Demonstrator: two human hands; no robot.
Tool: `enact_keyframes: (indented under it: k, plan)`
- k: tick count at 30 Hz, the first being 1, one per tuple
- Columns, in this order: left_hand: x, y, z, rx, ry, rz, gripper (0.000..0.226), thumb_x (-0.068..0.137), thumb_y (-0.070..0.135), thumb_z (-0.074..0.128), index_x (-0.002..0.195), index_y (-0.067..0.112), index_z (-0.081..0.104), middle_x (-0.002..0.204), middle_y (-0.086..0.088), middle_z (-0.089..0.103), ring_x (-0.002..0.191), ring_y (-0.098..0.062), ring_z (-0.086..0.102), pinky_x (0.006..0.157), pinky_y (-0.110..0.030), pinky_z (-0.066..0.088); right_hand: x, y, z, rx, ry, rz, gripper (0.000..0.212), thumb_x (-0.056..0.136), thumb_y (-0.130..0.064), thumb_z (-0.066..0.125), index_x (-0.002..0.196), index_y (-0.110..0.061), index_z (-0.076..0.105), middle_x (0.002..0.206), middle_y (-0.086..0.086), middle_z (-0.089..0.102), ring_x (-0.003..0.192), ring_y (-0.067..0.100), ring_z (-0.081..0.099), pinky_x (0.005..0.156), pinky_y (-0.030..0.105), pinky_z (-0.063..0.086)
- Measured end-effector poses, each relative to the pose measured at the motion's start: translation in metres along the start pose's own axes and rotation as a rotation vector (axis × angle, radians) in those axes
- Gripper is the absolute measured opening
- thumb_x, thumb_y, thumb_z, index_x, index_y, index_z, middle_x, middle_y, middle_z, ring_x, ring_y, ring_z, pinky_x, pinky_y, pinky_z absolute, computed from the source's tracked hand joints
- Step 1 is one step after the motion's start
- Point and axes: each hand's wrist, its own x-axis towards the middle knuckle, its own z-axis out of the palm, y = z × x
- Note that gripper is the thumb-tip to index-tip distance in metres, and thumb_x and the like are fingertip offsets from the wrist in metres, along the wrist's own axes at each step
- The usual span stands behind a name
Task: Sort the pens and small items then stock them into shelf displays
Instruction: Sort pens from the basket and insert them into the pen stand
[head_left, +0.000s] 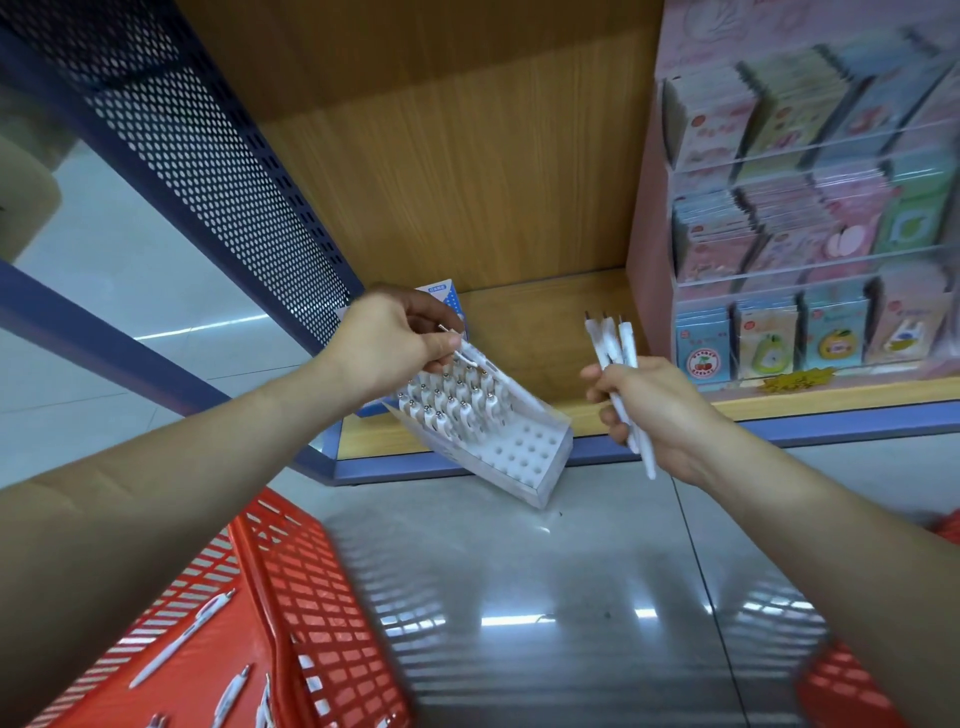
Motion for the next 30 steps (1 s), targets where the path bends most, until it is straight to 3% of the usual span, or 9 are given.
enact_keyframes:
  k: [3, 6, 10, 16, 22, 26, 30]
  plan:
    - [0.0, -0.004, 0.006, 0.243, 0.025, 0.127, 0.006, 0.083, 0.012, 0.071, 0.086, 0.017, 0.071, 0.069, 0.006, 0.068, 0.064, -0.012, 0.067, 0.072, -0.029, 0.058, -0.002, -0.002, 0.0, 0.152, -0.065, 0.005, 0.023, 0.093, 0.003, 0.048, 0.112, 0.002, 0.061, 0.082, 0.012, 0.059, 0.059, 0.016, 0.051, 0.051, 0.023, 0.046]
    - [-0.003, -0.005, 0.017, 0.426, 0.017, 0.24, 0.01, 0.083, 0.019, 0.07, 0.093, 0.018, 0.073, 0.071, 0.013, 0.065, 0.073, -0.008, 0.065, 0.076, -0.025, 0.052, -0.004, -0.002, 0.001, 0.21, -0.143, 0.025, 0.021, 0.098, -0.004, 0.049, 0.117, -0.005, 0.058, 0.084, 0.014, 0.066, 0.061, 0.019, 0.063, 0.056, 0.028, 0.054]
    - [-0.003, -0.008, 0.031, 0.546, -0.024, 0.324, 0.013, 0.085, 0.022, 0.068, 0.097, 0.018, 0.073, 0.083, 0.005, 0.071, 0.082, -0.01, 0.065, 0.08, -0.026, 0.049, -0.004, -0.001, -0.001, 0.174, -0.173, 0.041, 0.022, 0.099, -0.019, 0.052, 0.121, -0.014, 0.056, 0.081, 0.01, 0.069, 0.054, 0.018, 0.059, 0.044, 0.023, 0.045]
    - [-0.001, -0.01, 0.039, 0.628, -0.089, 0.368, 0.015, 0.087, 0.022, 0.065, 0.099, 0.017, 0.072, 0.088, 0.004, 0.073, 0.087, -0.014, 0.065, 0.082, -0.03, 0.05, -0.001, -0.003, -0.001, 0.217, -0.116, 0.073, 0.024, 0.098, -0.013, 0.052, 0.12, -0.007, 0.058, 0.071, 0.008, 0.061, 0.048, 0.012, 0.041, 0.035, 0.017, 0.028]
    - [0.004, -0.008, 0.04, 0.676, -0.105, 0.382, 0.018, 0.088, 0.023, 0.064, 0.103, 0.016, 0.071, 0.09, 0.001, 0.073, 0.088, -0.017, 0.066, 0.081, -0.031, 0.05, -0.001, -0.004, 0.002, 0.247, -0.146, 0.083, 0.025, 0.095, -0.004, 0.049, 0.117, -0.003, 0.061, 0.071, 0.008, 0.056, 0.051, 0.013, 0.045, 0.036, 0.018, 0.032]
    - [0.006, -0.008, 0.04, 0.76, -0.12, 0.415, 0.018, 0.088, 0.025, 0.062, 0.102, 0.018, 0.071, 0.092, 0.0, 0.073, 0.089, -0.018, 0.066, 0.08, -0.029, 0.05, -0.002, -0.002, 0.001, 0.224, -0.162, 0.081, 0.012, 0.097, -0.01, 0.053, 0.108, -0.009, 0.055, 0.072, 0.008, 0.06, 0.05, 0.014, 0.051, 0.036, 0.018, 0.035]
    - [0.007, -0.007, 0.04, 0.797, -0.131, 0.438, 0.019, 0.089, 0.026, 0.061, 0.103, 0.018, 0.071, 0.093, 0.001, 0.073, 0.09, -0.018, 0.065, 0.08, -0.028, 0.05, -0.003, -0.003, 0.002, 0.221, -0.174, 0.075, 0.009, 0.097, -0.012, 0.053, 0.106, -0.011, 0.056, 0.07, 0.007, 0.06, 0.047, 0.012, 0.045, 0.033, 0.015, 0.029]
